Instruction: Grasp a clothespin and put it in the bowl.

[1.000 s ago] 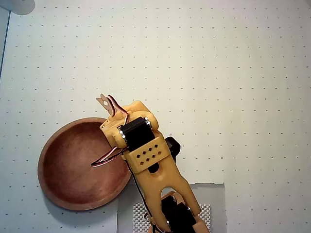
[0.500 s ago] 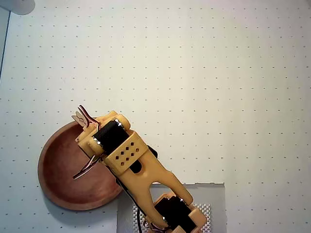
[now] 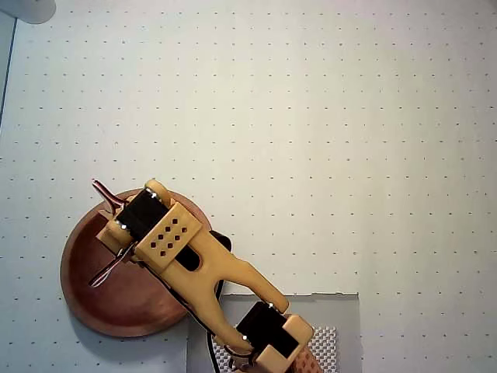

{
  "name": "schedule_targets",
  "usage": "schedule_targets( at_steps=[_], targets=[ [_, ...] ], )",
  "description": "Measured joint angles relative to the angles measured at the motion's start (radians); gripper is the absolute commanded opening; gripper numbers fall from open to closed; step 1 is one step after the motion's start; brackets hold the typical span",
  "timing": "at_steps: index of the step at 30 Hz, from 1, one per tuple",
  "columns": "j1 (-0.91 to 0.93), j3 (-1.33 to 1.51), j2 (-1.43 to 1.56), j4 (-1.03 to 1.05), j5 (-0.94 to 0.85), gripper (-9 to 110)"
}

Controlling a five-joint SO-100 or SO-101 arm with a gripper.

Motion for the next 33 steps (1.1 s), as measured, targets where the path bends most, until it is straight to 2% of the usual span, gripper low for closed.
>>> schedule_targets(
  at_steps=[33],
  targets=[
    [-0.08,0.051,-0.287,0.0,0.0,-3]
  ],
)
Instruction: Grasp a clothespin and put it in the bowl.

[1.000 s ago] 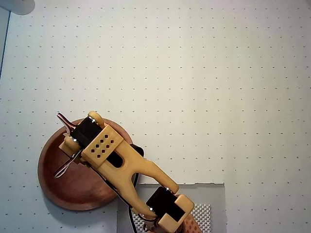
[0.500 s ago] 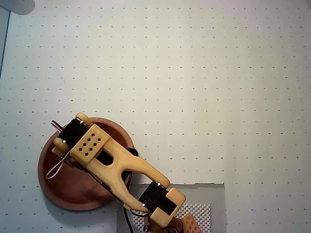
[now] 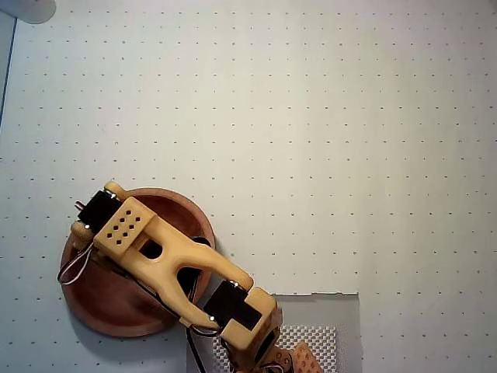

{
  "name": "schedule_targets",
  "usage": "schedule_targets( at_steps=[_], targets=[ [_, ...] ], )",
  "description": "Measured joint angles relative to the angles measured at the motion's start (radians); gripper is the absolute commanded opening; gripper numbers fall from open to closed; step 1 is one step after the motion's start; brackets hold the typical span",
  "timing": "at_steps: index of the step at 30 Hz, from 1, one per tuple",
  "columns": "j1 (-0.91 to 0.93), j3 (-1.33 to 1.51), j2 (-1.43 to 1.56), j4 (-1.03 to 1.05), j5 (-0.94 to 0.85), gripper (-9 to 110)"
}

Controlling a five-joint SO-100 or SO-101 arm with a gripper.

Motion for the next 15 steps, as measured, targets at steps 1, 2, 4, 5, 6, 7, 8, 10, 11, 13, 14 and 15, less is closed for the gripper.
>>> schedule_targets(
  at_steps=[1,2,4,5,6,7,8,10,11,13,14,15],
  targets=[
    [0.003,0.0,-0.009,0.0,0.0,-3],
    [0.003,0.0,-0.015,0.0,0.0,-3],
    [0.003,0.0,-0.028,0.0,0.0,-3],
    [0.003,0.0,-0.041,0.0,0.0,-3],
    [0.003,0.0,-0.048,0.0,0.0,-3],
    [0.003,0.0,-0.057,0.0,0.0,-3],
    [0.003,0.0,-0.071,0.0,0.0,-3],
    [0.003,0.0,-0.089,0.0,0.0,-3],
    [0.003,0.0,-0.094,0.0,0.0,-3],
    [0.003,0.0,-0.098,0.0,0.0,-3],
    [0.003,0.0,-0.098,0.0,0.0,-3],
    [0.003,0.0,-0.098,0.0,0.0,-3]
  ],
)
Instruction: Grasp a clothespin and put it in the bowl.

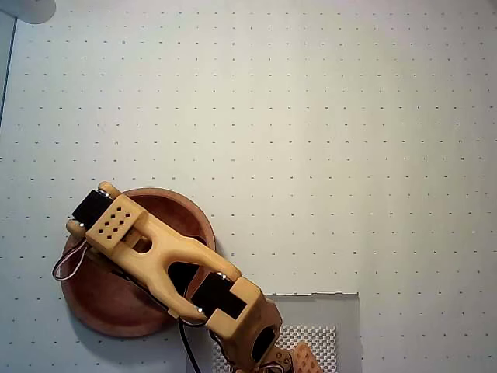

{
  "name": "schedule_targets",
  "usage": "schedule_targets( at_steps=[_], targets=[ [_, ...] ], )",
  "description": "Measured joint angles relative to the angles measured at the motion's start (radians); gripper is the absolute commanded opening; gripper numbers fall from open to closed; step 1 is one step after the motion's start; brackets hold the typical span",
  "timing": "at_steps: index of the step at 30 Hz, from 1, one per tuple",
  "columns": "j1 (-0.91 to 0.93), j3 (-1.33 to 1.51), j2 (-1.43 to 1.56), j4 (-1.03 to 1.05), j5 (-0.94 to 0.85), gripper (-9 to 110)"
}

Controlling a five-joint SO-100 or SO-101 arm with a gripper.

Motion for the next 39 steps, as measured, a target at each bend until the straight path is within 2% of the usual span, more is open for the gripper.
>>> schedule_targets(
  at_steps=[10,21,35,39],
  targets=[
    [0.0,0.0,-0.006,-0.064,0.0,-2],
    [0.023,0.0,-0.015,-0.077,0.0,16],
    [0.031,0.0,-0.015,-0.081,0.0,16],
    [0.031,0.0,-0.015,-0.081,0.0,11]
  ],
)
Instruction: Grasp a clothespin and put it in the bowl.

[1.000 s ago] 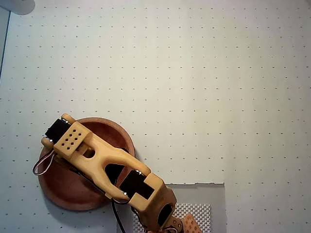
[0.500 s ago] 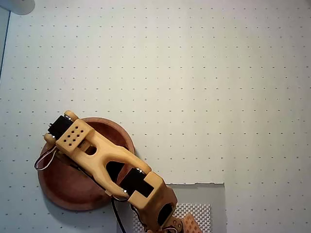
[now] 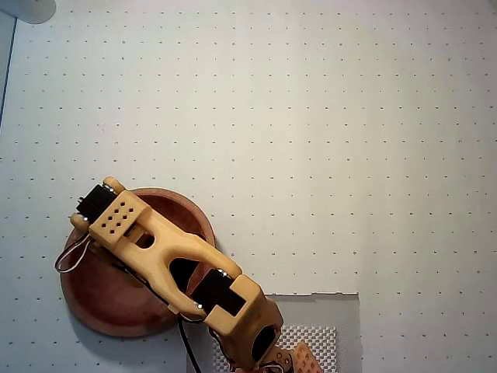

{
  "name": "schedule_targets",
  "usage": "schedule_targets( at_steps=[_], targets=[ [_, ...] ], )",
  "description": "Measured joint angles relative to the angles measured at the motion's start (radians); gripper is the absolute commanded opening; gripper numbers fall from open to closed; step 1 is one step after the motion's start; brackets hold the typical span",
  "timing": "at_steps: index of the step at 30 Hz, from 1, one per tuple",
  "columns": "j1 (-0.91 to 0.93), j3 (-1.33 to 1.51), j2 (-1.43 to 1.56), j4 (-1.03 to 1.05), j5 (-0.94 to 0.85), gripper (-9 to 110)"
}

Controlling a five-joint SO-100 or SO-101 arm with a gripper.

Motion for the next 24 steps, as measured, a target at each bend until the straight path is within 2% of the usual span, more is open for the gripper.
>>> schedule_targets(
  at_steps=[7,15,24],
  targets=[
    [0.0,0.0,0.0,0.0,0.0,-4],
    [0.014,0.0,0.025,0.0,0.0,-3],
    [0.153,-0.038,0.341,0.0,0.132,-3]
  ],
)
